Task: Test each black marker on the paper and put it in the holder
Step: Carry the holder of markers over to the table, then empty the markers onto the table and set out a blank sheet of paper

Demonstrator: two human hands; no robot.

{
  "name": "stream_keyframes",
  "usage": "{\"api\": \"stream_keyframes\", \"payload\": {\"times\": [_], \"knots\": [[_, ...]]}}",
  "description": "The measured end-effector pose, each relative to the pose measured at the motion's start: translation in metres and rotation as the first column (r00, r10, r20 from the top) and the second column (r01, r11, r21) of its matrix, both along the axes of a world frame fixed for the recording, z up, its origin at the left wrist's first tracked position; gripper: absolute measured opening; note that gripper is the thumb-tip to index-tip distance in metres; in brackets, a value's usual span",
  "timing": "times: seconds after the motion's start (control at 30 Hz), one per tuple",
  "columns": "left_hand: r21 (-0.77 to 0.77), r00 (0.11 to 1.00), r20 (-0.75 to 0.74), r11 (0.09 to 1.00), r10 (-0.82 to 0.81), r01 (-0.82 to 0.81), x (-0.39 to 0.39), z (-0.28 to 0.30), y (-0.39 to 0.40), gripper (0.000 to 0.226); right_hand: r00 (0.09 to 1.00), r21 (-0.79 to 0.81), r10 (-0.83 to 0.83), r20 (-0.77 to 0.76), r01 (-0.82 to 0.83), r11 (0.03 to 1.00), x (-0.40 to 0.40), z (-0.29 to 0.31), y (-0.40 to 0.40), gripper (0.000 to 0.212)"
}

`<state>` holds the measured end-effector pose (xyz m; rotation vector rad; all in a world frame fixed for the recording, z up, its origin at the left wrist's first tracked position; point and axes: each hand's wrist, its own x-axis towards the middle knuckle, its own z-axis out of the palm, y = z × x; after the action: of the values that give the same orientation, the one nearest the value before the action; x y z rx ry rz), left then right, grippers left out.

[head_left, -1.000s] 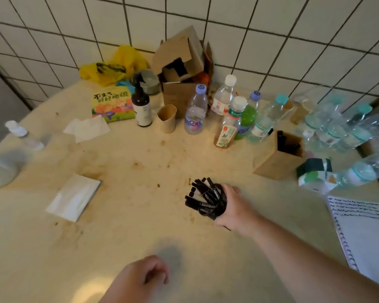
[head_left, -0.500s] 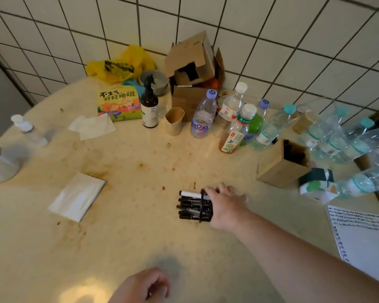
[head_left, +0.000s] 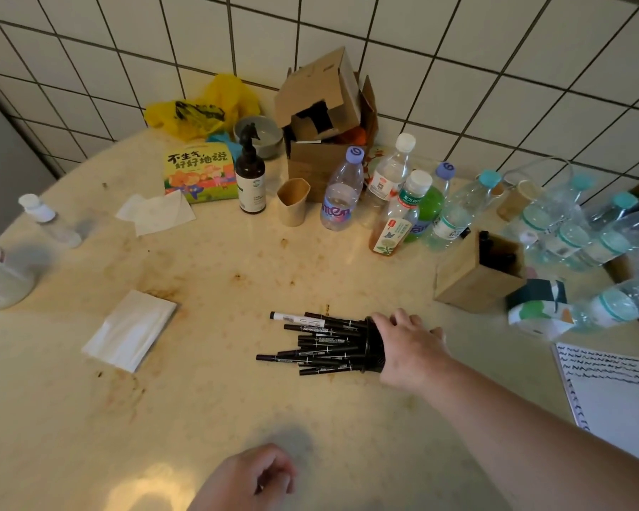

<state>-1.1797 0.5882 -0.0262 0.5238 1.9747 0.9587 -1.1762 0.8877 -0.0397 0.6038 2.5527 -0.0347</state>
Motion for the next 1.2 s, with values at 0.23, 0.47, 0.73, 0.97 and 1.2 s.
{"api": "stream_keyframes", "payload": {"times": [0.23, 0.47, 0.73, 0.97, 1.2], "knots": [[-0.058, 0.993, 0.091, 0.996, 0.071, -0.066, 0.004, -0.006, 0.010, 0.018, 1.000, 0.020, -0.019, -0.010, 0.019, 1.000, 0.023, 0.000, 0.015, 0.081], [-0.067, 0.990, 0.119, 0.995, 0.077, -0.070, 0.007, -0.002, 0.020, 0.022, 0.997, 0.020, -0.076, -0.029, 0.076, 0.997, 0.040, 0.000, 0.031, 0.084], [-0.070, 0.988, 0.129, 0.995, 0.081, -0.072, 0.011, 0.006, 0.034, 0.022, 0.969, -0.078, -0.166, -0.183, 0.154, 0.985, 0.066, 0.001, 0.043, 0.088], [-0.091, 0.989, 0.121, 0.993, 0.088, -0.077, 0.010, -0.001, 0.040, 0.025, 0.682, -0.509, -0.610, -0.403, 0.387, 0.769, 0.094, 0.000, 0.044, 0.093], [-0.087, 0.974, 0.160, 0.985, 0.161, -0.148, 0.011, -0.003, 0.053, 0.024, 0.466, -0.778, -0.807, -0.364, 0.324, 0.538, 0.098, -0.029, 0.042, 0.088]]}}
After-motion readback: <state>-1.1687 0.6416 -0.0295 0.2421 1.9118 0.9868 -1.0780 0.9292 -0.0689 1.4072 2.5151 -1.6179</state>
